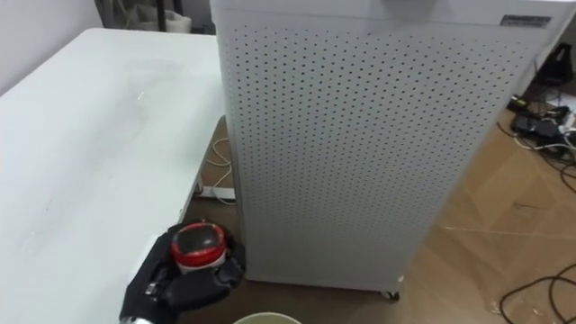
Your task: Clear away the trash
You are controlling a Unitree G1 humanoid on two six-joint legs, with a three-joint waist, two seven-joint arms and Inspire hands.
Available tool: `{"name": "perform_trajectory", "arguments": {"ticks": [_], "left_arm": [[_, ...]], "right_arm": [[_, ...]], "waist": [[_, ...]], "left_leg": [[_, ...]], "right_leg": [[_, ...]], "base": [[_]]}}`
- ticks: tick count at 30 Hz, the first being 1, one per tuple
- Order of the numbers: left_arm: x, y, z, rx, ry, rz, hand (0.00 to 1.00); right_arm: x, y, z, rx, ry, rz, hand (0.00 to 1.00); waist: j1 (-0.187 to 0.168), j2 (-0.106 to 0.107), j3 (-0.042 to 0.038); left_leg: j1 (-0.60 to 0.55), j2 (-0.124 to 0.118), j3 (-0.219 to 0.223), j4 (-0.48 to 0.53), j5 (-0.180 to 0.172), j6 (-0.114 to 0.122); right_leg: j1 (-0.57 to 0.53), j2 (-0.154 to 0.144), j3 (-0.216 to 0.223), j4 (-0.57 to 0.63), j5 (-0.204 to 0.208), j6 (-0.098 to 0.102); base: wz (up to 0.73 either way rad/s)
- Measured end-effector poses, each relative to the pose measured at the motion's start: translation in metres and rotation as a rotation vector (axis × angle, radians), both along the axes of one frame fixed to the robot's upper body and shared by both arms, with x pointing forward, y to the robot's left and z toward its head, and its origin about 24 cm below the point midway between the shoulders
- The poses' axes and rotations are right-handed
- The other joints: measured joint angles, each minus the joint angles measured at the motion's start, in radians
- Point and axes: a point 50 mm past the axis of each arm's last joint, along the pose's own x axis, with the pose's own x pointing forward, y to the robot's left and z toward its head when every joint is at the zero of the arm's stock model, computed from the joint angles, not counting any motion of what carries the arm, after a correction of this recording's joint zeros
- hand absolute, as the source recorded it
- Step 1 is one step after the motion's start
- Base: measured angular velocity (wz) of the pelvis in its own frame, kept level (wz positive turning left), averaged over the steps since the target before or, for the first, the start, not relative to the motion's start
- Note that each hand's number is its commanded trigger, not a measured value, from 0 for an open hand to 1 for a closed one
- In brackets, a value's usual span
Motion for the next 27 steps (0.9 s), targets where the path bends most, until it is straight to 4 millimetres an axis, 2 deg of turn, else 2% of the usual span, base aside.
{"name": "perform_trajectory", "arguments": {"ticks": [3,6,9,14,17,22,27], "left_arm": [[-0.001,-0.012,0.018,-0.041,-0.072,-0.110,1.00],[0.000,-0.018,0.023,-0.056,-0.096,-0.179,1.00],[-0.001,-0.024,0.024,-0.079,-0.093,-0.232,1.00],[-0.004,-0.031,0.023,-0.092,-0.090,-0.312,1.00],[-0.004,-0.032,0.023,-0.091,-0.094,-0.327,1.00],[-0.004,-0.033,0.011,-0.071,-0.040,-0.348,1.00],[-0.004,-0.030,-0.003,-0.037,0.013,-0.344,1.00]], "right_arm": [[0.007,0.000,0.003,-0.013,-0.020,-0.007,1.00],[0.016,0.001,0.007,-0.016,-0.049,-0.003,1.00],[0.023,0.002,0.011,-0.007,-0.072,-0.005,1.00],[0.043,0.003,0.020,0.002,-0.124,-0.025,1.00],[0.053,0.004,0.026,-0.007,-0.157,-0.033,1.00],[0.056,0.001,0.028,-0.019,-0.169,-0.044,1.00],[0.057,-0.005,0.023,-0.043,-0.145,-0.062,1.00]], "waist": [[-0.003,-0.001,0.0011],[-0.003,-0.006,0.0034],[-0.006,-0.003,0.0039],[-0.014,0.011,0.0118],[-0.023,0.018,0.0123],[-0.026,0.019,0.0124],[-0.034,0.029,0.0156]], "left_leg": [[-0.011,0.003,0.005,0.003,0.000,0.000],[-0.010,0.004,0.014,0.004,0.000,0.000],[-0.029,0.008,0.020,0.018,-0.001,0.001],[-0.062,0.013,0.023,0.037,-0.002,0.002],[-0.095,0.014,0.024,0.050,-0.002,0.002],[-0.132,0.018,0.041,0.070,-0.002,0.002],[-0.173,0.026,0.053,0.076,-0.003,0.004]], "right_leg": [[-0.021,-0.001,0.010,0.014,0.000,0.000],[-0.025,-0.001,0.019,0.015,0.000,0.000],[-0.044,0.000,0.020,0.027,0.000,-0.001],[-0.081,0.001,0.021,0.054,0.001,-0.002],[-0.123,0.001,0.024,0.082,0.001,-0.002],[-0.168,-0.001,0.029,0.105,0.001,-0.003],[-0.211,0.001,0.027,0.111,0.007,-0.012]], "base": [[-0.08],[-0.11],[-0.04],[-0.01],[-0.04],[-0.07],[-0.08]]}}
